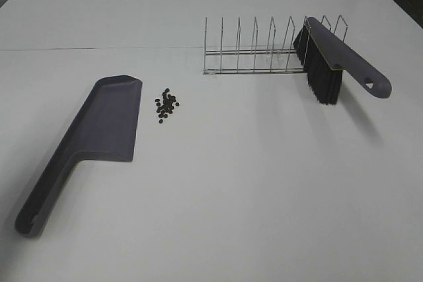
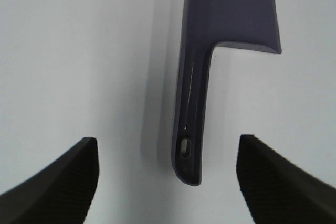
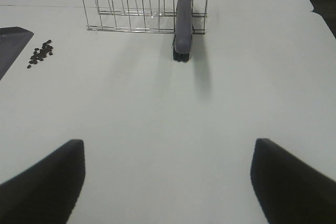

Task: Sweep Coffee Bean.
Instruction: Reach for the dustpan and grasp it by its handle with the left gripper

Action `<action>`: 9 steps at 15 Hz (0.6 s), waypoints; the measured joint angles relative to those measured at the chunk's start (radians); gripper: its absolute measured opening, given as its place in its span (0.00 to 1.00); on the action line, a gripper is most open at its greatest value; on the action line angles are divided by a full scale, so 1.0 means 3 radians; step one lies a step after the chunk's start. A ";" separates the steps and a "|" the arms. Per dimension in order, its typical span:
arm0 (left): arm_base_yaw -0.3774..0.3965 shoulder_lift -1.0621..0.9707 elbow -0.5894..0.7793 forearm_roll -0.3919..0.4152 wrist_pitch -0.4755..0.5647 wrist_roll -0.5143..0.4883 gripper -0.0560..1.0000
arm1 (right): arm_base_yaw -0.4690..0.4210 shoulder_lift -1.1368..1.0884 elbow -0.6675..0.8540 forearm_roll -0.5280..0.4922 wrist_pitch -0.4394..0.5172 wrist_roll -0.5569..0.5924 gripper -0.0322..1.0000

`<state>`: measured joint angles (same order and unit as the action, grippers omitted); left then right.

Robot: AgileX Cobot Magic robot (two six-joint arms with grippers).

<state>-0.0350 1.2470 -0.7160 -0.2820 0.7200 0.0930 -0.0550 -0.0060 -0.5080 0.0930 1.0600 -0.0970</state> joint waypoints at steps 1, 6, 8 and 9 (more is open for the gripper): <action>0.0000 0.0227 -0.0097 -0.0007 0.0003 0.0000 0.68 | 0.0000 0.0000 0.0000 0.0000 0.0000 0.0000 0.74; -0.0343 0.1047 -0.0480 0.0007 0.0027 -0.0063 0.68 | 0.0000 0.0000 0.0000 0.0000 0.0000 0.0000 0.74; -0.0517 0.1293 -0.0593 0.0080 0.0037 -0.0197 0.68 | 0.0000 0.0000 0.0000 0.0000 0.0000 0.0000 0.74; -0.0607 0.1410 -0.0653 0.0167 0.0037 -0.0260 0.68 | 0.0000 0.0000 0.0000 0.0000 0.0000 0.0000 0.74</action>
<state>-0.2170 1.6700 -0.9120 -0.2320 0.7310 0.0150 -0.0550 -0.0060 -0.5080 0.0930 1.0600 -0.0970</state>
